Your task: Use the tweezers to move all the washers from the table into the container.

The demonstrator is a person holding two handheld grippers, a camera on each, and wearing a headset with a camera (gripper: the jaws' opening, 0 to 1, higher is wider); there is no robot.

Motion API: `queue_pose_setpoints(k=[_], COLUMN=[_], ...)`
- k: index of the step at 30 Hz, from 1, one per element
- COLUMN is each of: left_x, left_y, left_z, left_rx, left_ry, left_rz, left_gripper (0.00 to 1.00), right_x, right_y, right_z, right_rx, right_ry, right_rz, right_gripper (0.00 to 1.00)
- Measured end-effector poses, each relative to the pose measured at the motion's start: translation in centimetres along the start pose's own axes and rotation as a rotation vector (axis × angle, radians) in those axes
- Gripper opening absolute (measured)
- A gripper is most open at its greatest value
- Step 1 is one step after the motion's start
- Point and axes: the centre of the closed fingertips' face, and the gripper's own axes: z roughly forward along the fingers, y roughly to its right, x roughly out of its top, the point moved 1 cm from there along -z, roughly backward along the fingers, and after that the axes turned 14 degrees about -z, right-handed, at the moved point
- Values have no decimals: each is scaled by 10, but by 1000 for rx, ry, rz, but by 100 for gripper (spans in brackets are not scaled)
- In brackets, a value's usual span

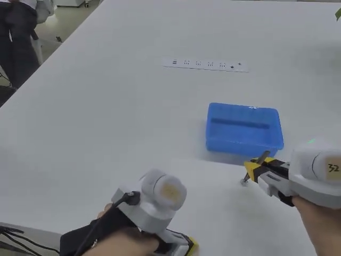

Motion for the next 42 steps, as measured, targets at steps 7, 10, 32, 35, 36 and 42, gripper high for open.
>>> queue_pose_setpoints(k=[7, 10, 32, 35, 36, 42], left_x=[0, 2, 66, 67, 68, 69], left_y=[0, 0, -17, -22, -23, -29], left_z=[-1, -3, -82, -84, -85, -86], left_rx=[-2, -8, 94, 95, 96, 98], left_ry=[3, 5, 557, 568, 575, 589], left_rz=[-1, -37, -45, -68, -82, -128], left_gripper=[99, 99, 99, 99, 99, 99], right_x=[-1, -1, 78, 84, 85, 75], right_y=[-1, 0, 31, 38, 41, 54], right_z=[0, 0, -24, -15, -10, 18], right_rx=[-3, 0, -30, -45, -50, -80], right_ry=[-1, -5, 143, 150, 150, 115], right_rz=[-8, -1, -19, -30, -27, -27], right_gripper=[4, 4, 4, 4, 4, 4])
